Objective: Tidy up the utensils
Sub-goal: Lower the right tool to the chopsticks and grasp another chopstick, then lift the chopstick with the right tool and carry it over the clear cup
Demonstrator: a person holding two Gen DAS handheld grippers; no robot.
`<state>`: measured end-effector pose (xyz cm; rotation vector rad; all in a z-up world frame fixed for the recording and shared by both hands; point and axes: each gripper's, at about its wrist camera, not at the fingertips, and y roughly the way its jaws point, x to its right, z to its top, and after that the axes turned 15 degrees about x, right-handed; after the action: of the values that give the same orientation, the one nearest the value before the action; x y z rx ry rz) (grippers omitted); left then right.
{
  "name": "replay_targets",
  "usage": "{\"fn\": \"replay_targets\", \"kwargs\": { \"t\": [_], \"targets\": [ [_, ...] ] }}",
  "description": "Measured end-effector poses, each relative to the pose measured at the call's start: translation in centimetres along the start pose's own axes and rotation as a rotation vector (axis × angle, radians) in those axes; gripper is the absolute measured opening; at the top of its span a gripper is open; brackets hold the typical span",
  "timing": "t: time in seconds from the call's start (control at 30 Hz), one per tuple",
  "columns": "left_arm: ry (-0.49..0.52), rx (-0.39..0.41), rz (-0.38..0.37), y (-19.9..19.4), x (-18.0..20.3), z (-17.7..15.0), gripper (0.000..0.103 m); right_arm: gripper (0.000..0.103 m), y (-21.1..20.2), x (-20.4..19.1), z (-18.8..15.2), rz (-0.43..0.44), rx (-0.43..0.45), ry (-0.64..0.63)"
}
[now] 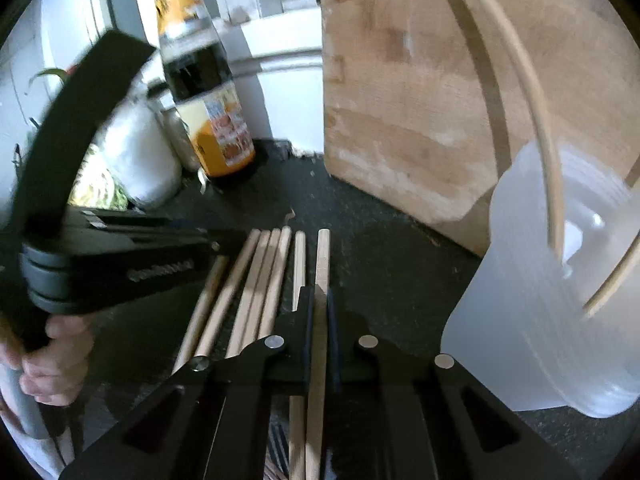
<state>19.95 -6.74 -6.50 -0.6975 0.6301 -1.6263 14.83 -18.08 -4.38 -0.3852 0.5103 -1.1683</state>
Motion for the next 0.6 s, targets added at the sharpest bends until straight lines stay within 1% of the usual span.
{"fn": "replay_targets", "kwargs": {
  "t": [0.03, 0.07, 0.1, 0.17, 0.23, 0.37, 0.47, 0.6],
  "targets": [
    [0.001, 0.001, 0.002, 0.0, 0.0, 0.0, 0.014, 0.008, -0.2, 0.0, 0.1, 0.003, 0.007, 0.005],
    [0.002, 0.002, 0.007, 0.1, 0.0, 0.1, 0.01, 0.008, -0.5, 0.1, 0.2, 0.006, 0.015, 0.013],
    [0.004, 0.005, 0.011, 0.0, -0.1, 0.1, 0.009, 0.008, -0.7, 0.1, 0.4, 0.006, 0.022, 0.019],
    [0.003, 0.008, -0.011, 0.0, -0.2, 0.2, 0.007, 0.008, -1.2, 0.2, 0.6, 0.006, 0.039, 0.023],
    [-0.002, 0.012, -0.023, 0.0, -0.2, 0.1, 0.006, 0.008, -1.9, 0.1, 1.0, 0.01, 0.066, 0.02],
    [0.026, 0.037, -0.025, -0.6, 0.0, 0.3, 0.006, 0.008, -3.2, -0.2, 1.6, 0.044, 0.125, 0.02],
    [0.054, 0.041, -0.01, -0.8, 0.3, 0.4, 0.006, 0.008, -3.7, -0.5, 1.8, 0.028, 0.154, -0.006],
    [0.064, 0.034, 0.007, -0.7, 0.4, 0.4, 0.006, 0.008, -4.1, -0.4, 2.0, 0.017, 0.166, -0.011]
  ]
}}
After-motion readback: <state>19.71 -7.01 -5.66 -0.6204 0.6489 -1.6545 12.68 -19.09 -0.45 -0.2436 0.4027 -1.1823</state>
